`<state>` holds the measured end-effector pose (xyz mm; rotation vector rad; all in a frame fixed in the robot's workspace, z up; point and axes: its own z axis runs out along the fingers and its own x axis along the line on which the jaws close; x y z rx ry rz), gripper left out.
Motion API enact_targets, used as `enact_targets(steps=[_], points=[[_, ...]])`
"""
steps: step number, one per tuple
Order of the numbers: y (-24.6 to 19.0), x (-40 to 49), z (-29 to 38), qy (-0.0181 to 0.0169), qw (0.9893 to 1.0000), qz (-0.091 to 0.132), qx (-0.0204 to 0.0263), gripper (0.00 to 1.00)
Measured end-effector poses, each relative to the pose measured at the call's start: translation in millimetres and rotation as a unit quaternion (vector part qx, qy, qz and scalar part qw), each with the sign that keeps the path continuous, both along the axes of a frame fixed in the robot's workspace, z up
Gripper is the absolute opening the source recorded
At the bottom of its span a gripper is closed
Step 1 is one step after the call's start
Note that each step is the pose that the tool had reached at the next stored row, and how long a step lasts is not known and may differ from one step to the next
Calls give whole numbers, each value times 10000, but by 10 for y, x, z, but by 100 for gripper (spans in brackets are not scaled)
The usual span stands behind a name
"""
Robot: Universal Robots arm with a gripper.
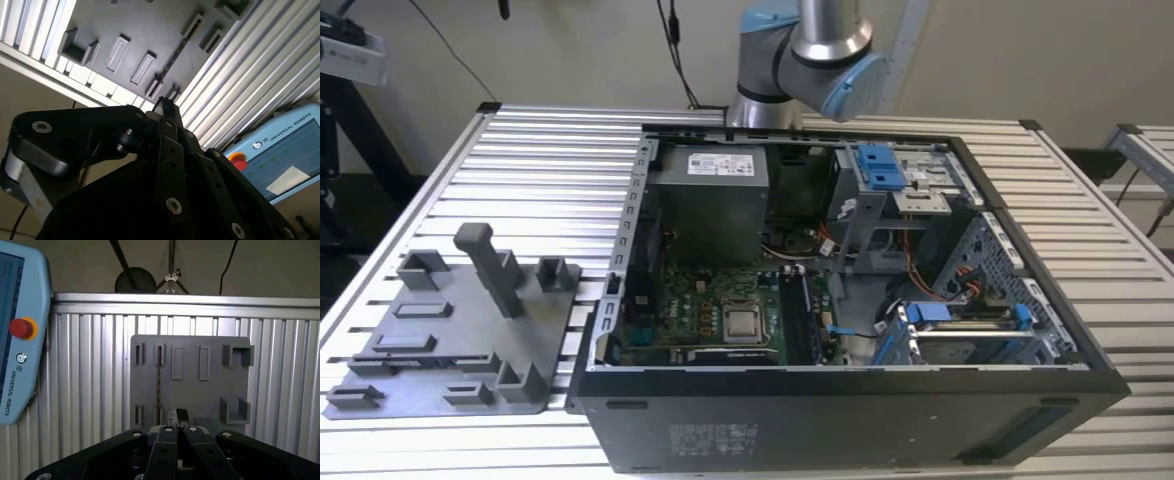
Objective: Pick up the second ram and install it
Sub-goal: 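Pick up the second ram and move it above second insertion slot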
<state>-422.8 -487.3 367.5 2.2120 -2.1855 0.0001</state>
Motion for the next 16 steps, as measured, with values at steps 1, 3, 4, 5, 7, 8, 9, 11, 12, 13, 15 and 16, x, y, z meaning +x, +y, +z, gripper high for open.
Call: enact_targets(steps=[1, 3, 4, 5, 7, 8, 9, 11, 12, 13, 15, 16], points=[[0, 0, 0, 0, 10000, 0, 0, 11], [-1, 0, 1, 3, 10000, 0, -1, 11], [-1, 0, 0, 3, 10000, 0, 0, 11], [-1, 0, 1, 4, 10000, 0, -1, 11], [-1, 0, 1, 5, 10000, 0, -1, 11], [-1, 0, 1, 5, 10000, 0, -1, 11], [-1, 0, 0, 5, 10000, 0, 0, 11], [-1, 0, 1, 6, 10000, 0, -1, 11], [-1, 0, 1, 6, 10000, 0, -1, 11], [-1, 0, 1, 7, 10000, 0, -1, 11], [0, 0, 1, 7, 10000, 0, -1, 18], [-1, 0, 0, 7, 10000, 0, -1, 24]])
